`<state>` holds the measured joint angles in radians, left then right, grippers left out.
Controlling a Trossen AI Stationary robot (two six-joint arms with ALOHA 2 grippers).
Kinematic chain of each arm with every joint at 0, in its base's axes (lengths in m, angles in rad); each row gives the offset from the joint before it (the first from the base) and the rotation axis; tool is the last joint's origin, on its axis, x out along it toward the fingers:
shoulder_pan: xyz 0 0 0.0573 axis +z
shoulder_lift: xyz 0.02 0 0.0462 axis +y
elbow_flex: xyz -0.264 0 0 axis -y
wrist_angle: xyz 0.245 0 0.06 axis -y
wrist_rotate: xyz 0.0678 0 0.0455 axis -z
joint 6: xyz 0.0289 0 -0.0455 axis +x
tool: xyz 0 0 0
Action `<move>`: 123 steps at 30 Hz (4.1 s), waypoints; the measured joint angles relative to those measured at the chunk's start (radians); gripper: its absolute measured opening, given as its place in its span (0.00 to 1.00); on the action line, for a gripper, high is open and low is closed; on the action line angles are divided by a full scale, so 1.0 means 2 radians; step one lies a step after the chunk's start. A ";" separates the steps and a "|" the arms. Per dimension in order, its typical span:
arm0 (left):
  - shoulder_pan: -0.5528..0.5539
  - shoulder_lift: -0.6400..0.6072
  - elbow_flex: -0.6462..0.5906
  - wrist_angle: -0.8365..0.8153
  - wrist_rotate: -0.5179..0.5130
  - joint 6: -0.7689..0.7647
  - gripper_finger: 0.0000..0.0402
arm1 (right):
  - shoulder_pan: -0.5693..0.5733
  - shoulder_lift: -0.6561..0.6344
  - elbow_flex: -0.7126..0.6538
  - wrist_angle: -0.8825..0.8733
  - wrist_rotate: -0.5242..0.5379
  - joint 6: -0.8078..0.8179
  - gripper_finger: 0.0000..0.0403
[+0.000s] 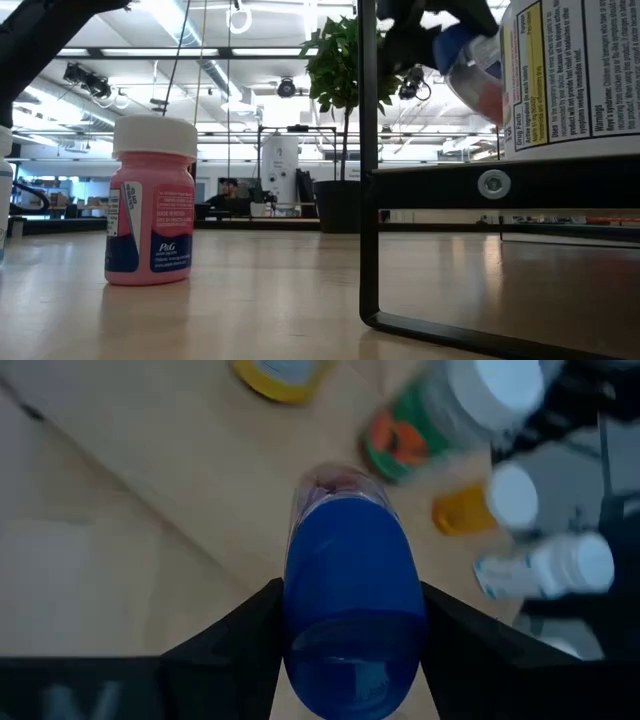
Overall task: Pick and place medicine bottles onto shelf by color
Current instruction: Put the blue medicine bottle on the shelf
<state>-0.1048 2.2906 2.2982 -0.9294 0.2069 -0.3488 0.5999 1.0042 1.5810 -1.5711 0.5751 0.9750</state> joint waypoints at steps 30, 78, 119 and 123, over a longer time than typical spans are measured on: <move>-0.046 0.019 0.000 -0.013 -0.042 -0.202 0.50 | 0.000 0.001 0.000 0.000 -0.016 -0.048 0.68; -0.052 0.034 0.006 -0.014 -0.080 0.180 0.56 | 0.000 -0.001 0.000 0.000 -0.038 -0.018 0.68; -0.040 -0.010 0.005 0.001 -0.038 0.191 0.45 | 0.000 0.035 0.000 0.000 -0.044 -0.009 0.68; -0.036 -0.019 0.006 -0.046 -0.077 0.173 0.42 | 0.000 0.035 0.000 0.000 -0.044 -0.022 0.68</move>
<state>-0.1760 2.2520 2.3096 -1.0218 0.0521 -0.0025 0.6006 1.0740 1.5806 -1.5711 0.4877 0.9316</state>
